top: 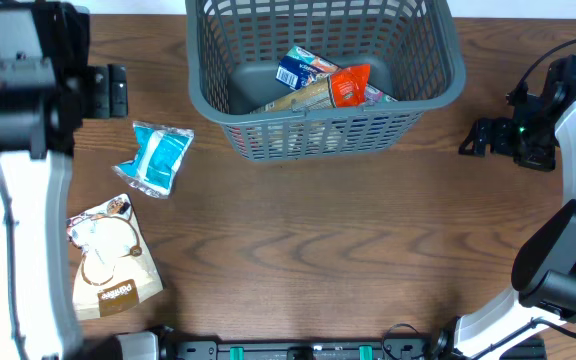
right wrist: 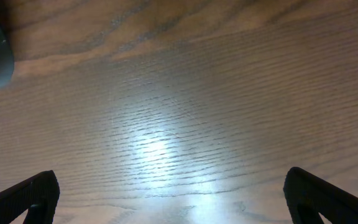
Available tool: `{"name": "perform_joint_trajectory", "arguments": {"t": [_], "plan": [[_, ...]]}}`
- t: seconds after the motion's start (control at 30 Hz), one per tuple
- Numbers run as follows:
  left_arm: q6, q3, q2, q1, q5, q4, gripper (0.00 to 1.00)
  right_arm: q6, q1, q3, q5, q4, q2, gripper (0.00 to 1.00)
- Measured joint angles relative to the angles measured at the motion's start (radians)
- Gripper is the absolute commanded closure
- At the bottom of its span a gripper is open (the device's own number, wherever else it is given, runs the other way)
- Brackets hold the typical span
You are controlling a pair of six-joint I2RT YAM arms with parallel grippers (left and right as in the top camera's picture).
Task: Pack container
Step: 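Withdraw the left gripper back toward the teal wipe pack, then grasp the teal-and-white wet wipe pack with the left gripper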
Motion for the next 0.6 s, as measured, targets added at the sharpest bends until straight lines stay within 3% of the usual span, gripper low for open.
{"name": "perform_joint_trajectory", "arguments": {"t": [0.33, 0.6], "plan": [[-0.011, -0.007, 0.301, 0.015, 0.085, -0.003, 0.01, 0.0, 0.0, 0.0, 0.0, 0.0, 0.0, 0.01], [-0.01, -0.012, 0.401, 0.015, 0.12, -0.014, 0.01, 0.0, 0.0, 0.0, 0.0, 0.0, 0.0, 0.01]]}}
